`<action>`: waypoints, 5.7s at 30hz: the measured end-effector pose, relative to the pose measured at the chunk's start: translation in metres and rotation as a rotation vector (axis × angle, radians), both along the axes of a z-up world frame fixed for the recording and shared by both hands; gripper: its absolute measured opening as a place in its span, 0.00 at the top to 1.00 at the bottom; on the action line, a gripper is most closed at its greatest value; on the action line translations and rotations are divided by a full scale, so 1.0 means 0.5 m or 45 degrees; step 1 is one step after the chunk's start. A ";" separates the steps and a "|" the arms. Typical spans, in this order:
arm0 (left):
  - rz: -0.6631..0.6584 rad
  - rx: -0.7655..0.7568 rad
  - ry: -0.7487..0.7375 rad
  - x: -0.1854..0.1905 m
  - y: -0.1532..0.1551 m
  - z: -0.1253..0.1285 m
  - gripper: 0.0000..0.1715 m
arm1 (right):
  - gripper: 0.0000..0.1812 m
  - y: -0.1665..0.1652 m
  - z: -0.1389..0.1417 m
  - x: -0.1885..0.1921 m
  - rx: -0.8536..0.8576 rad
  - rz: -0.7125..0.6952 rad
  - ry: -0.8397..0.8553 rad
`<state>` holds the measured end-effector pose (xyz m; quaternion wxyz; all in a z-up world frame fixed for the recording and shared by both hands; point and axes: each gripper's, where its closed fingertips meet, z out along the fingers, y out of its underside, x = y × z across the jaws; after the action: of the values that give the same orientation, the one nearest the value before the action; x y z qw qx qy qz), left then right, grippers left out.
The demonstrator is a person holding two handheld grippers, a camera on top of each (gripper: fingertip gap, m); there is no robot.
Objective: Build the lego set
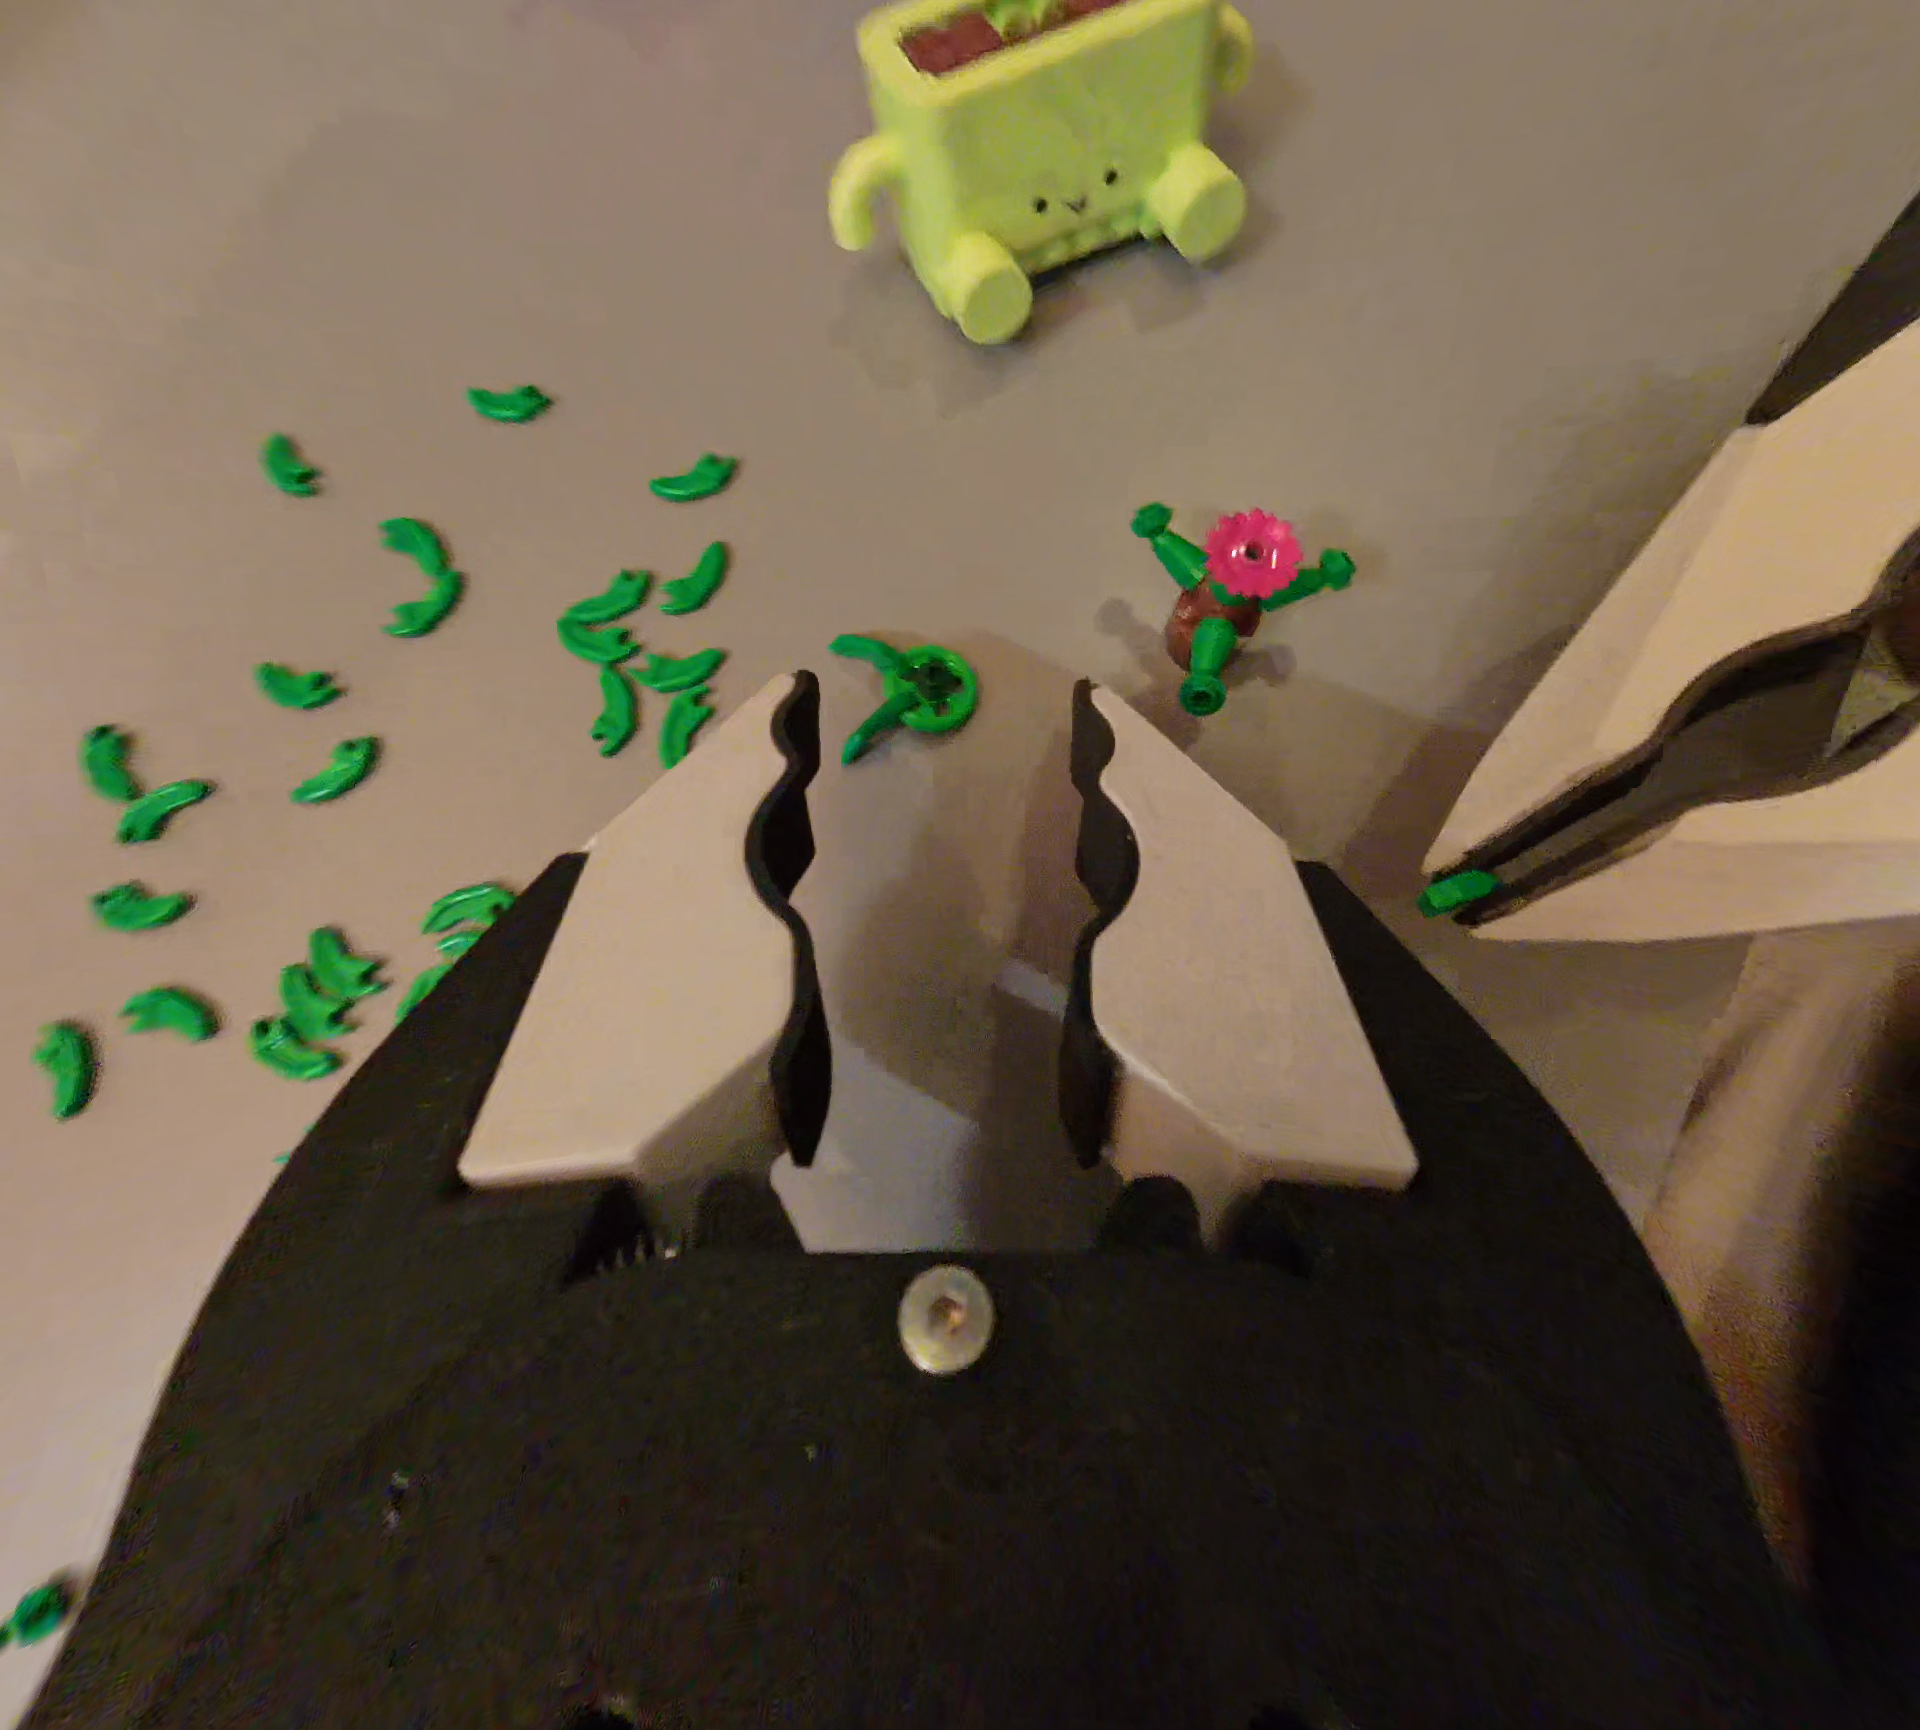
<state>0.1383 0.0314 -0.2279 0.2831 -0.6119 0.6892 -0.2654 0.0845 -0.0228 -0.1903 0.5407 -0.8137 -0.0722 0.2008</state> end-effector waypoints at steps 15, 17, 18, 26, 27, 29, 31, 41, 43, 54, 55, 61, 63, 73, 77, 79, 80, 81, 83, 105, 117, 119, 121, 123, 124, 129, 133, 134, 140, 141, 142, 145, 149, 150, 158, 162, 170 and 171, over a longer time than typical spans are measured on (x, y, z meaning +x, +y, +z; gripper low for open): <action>-0.154 0.059 -0.001 -0.010 -0.003 -0.004 0.90 | 0.99 0.003 -0.007 0.009 -0.018 -0.019 0.007; -0.142 -0.030 0.013 -0.033 -0.019 0.004 0.90 | 0.99 0.003 -0.009 0.009 -0.025 -0.021 -0.001; -0.135 -0.036 0.030 -0.049 -0.025 0.007 0.90 | 0.99 0.003 -0.011 0.008 -0.030 -0.020 -0.008; 0.021 0.052 0.174 -0.178 -0.069 -0.017 0.82 | 0.99 0.008 -0.022 0.000 -0.056 -0.010 -0.049; 0.016 0.023 0.166 -0.185 -0.077 -0.010 0.79 | 0.99 0.008 -0.023 -0.001 -0.057 -0.008 -0.052; -0.069 -0.021 0.138 -0.195 -0.094 0.011 0.77 | 0.99 0.008 -0.023 -0.002 -0.055 -0.007 -0.054; -0.200 -0.039 0.096 -0.195 -0.105 0.034 0.72 | 0.99 0.008 -0.021 -0.002 -0.050 -0.005 -0.048; -0.770 0.029 0.260 -0.173 -0.083 -0.016 0.75 | 1.00 0.004 -0.004 -0.006 -0.008 0.018 0.052; -0.814 0.015 0.317 -0.182 -0.080 -0.024 0.78 | 1.00 0.003 -0.003 -0.005 -0.006 0.017 0.056; -0.779 0.073 0.408 -0.230 -0.071 -0.023 0.86 | 1.00 0.006 -0.013 -0.007 -0.032 0.016 0.034; -0.774 0.072 0.422 -0.236 -0.072 -0.023 0.86 | 1.00 0.005 -0.013 -0.006 -0.032 0.016 0.037; -0.714 0.079 0.422 -0.250 -0.073 -0.023 0.87 | 0.99 0.005 -0.013 -0.007 -0.032 0.018 0.031; -0.678 0.075 0.380 -0.242 -0.073 -0.024 0.86 | 0.99 0.005 -0.013 -0.008 -0.032 0.019 0.029; -0.576 0.020 0.271 -0.234 -0.080 -0.023 0.90 | 1.00 0.002 -0.018 -0.033 -0.056 0.080 0.039; -0.531 -0.001 0.161 -0.218 -0.087 -0.015 0.90 | 1.00 -0.005 -0.029 -0.072 -0.118 0.181 0.066; -0.533 0.008 0.100 -0.211 -0.095 -0.011 0.90 | 1.00 -0.008 -0.042 -0.081 -0.166 0.205 0.039; -0.535 0.013 0.061 -0.207 -0.098 -0.006 0.90 | 1.00 -0.009 -0.048 -0.085 -0.187 0.213 0.024; -0.538 -0.002 0.016 -0.203 -0.105 0.002 0.89 | 1.00 -0.010 -0.051 -0.088 -0.196 0.220 0.011; -0.548 -0.077 -0.058 -0.199 -0.119 0.018 0.89 | 0.99 -0.011 -0.051 -0.090 -0.195 0.230 -0.009; -0.504 -0.103 -0.075 -0.204 -0.109 0.002 0.89 | 0.99 -0.016 -0.075 -0.109 -0.303 0.253 -0.082; -0.506 -0.099 -0.010 -0.204 -0.110 -0.013 0.89 | 1.00 -0.012 -0.076 -0.101 -0.325 0.183 -0.053; -0.516 -0.083 0.004 -0.205 -0.112 -0.017 0.89 | 0.99 -0.011 -0.077 -0.101 -0.335 0.184 -0.039; -0.515 -0.086 0.002 -0.205 -0.112 -0.017 0.89 | 0.99 -0.012 -0.080 -0.102 -0.368 0.193 -0.039; -0.515 -0.091 0.007 -0.205 -0.112 -0.018 0.89 | 0.99 -0.013 -0.085 -0.102 -0.406 0.198 -0.054; -0.517 -0.088 0.011 -0.205 -0.112 -0.019 0.89 | 0.99 -0.013 -0.086 -0.104 -0.424 0.201 -0.058; -0.518 -0.082 0.012 -0.205 -0.113 -0.020 0.89 | 0.99 -0.014 -0.087 -0.106 -0.471 0.208 -0.011; -0.517 -0.055 0.011 -0.205 -0.113 -0.021 0.88 | 1.00 -0.014 -0.088 -0.106 -0.507 0.218 0.022; -0.514 -0.047 0.014 -0.206 -0.112 -0.022 0.88 | 1.00 -0.014 -0.088 -0.107 -0.513 0.218 0.020; -0.526 -0.115 0.034 -0.213 -0.121 -0.022 0.83 | 1.00 -0.012 -0.089 -0.106 -0.524 0.207 -0.011; -0.526 -0.115 0.033 -0.213 -0.121 -0.022 0.83 | 1.00 -0.011 -0.089 -0.106 -0.523 0.204 -0.017; -0.522 -0.110 0.031 -0.213 -0.121 -0.022 0.83 | 1.00 -0.010 -0.089 -0.105 -0.521 0.200 -0.023; -0.509 -0.093 0.025 -0.212 -0.118 -0.021 0.85 | 1.00 -0.009 -0.090 -0.105 -0.517 0.193 -0.038; -0.503 -0.124 0.034 -0.214 -0.123 -0.021 0.81 | 1.00 -0.008 -0.090 -0.105 -0.513 0.190 -0.038; -0.508 -0.146 0.039 -0.217 -0.126 -0.021 0.80 | 1.00 -0.008 -0.090 -0.105 -0.512 0.190 -0.037; -0.631 -0.338 0.119 -0.253 -0.134 0.000 0.74 | 0.99 -0.007 -0.090 -0.104 -0.500 0.188 -0.061; -0.651 -0.248 0.047 -0.244 -0.106 0.021 0.76 | 0.99 -0.006 -0.090 -0.105 -0.487 0.184 -0.068; -0.889 -0.167 0.060 -0.227 -0.095 -0.005 0.84 | 0.99 -0.011 -0.089 -0.104 -0.477 0.187 -0.072; -0.922 -0.132 0.077 -0.225 -0.093 -0.010 0.85 | 1.00 -0.011 -0.089 -0.104 -0.476 0.187 -0.068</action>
<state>0.0259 -0.0152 -0.2330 0.1188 -0.3493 0.8549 -0.3647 0.0325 -0.0285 -0.2348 0.3619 -0.8976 -0.1070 0.2278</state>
